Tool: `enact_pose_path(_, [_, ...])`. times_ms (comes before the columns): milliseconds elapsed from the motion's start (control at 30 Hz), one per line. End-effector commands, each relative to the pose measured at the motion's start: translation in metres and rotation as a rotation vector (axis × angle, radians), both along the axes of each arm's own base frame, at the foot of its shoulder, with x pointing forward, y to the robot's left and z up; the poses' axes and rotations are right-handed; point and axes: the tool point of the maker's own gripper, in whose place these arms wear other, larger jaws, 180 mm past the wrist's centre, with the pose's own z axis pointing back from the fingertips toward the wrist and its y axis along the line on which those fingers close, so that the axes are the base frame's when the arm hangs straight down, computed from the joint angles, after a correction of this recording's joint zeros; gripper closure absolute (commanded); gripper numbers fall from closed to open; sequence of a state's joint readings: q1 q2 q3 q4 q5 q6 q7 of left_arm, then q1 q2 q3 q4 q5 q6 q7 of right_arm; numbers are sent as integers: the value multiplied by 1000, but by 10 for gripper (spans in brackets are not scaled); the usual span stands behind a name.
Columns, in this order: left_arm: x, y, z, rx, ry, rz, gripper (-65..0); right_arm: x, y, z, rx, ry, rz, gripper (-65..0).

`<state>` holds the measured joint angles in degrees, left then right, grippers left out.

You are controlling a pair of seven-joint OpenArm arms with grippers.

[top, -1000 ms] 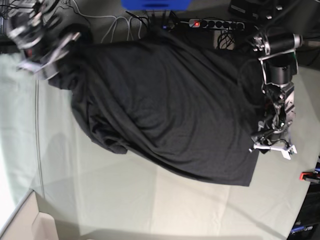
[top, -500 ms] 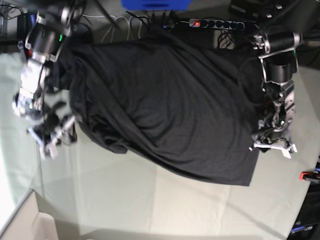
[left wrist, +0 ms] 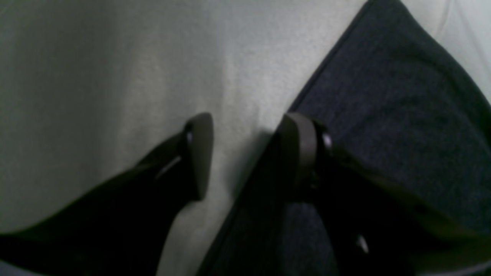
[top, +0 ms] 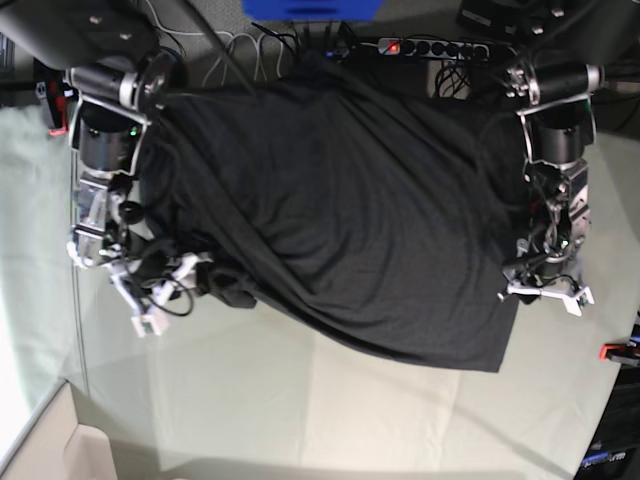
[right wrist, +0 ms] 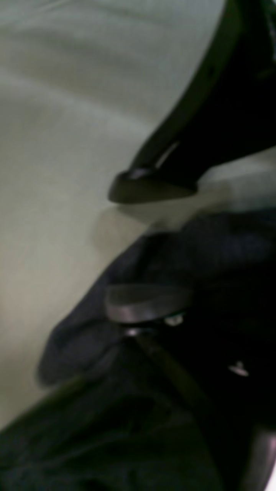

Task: Layout the t-shirt on the table in an organized manner, then fold the t-shirt properly

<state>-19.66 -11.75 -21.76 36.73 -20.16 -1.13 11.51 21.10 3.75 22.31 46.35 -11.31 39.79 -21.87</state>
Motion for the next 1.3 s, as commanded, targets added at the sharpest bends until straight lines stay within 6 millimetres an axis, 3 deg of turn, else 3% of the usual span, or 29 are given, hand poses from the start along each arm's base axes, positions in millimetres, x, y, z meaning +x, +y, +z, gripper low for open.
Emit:
enact_pose_path(0, [-8, 2, -7, -16, 53, 7, -289, 5, 5, 6, 10, -18, 6, -338])
enact_pose_path(167, [-8, 2, -7, -16, 53, 7, -289, 2, 20, 2, 35, -10, 14, -333])
enact_pose_path(233, [-8, 2, -7, -16, 53, 7, -289, 1, 21, 1, 36, -7, 15, -297])
enact_pose_path(300, [-8, 2, -7, -16, 53, 7, -289, 0, 21, 0, 37, -4, 16, -226])
enact_pose_path(433, [-8, 2, -8, -17, 54, 7, -289, 1, 21, 1, 37, -7, 15, 0])
enact_pose_path(567, [-8, 2, -8, -17, 54, 7, -289, 19, 16, 17, 30, -48, 10, 0])
enact_pose_path(633, [-8, 2, -8, -17, 54, 7, -289, 31, 3, 30, 14, -77, -1, 0])
enact_pose_path(833, [-8, 2, -7, -16, 53, 6, -289, 77, -27, 81, -36, -185, -22, 0])
enact_pose_path(1000, [-7, 2, -6, -19, 48, 8, -289, 103, -41, 117, -52, -268, -36, 0])
enact_pose_path(1167, [-6, 2, -4, -21, 42, 10, -289, 127, -43, 157, -28, -423, -48, 0])
enact_pose_path(1267, [5, 4, 10, -8, 0, 6, -289, 139, -51, 176, -2, -498, -67, 0])
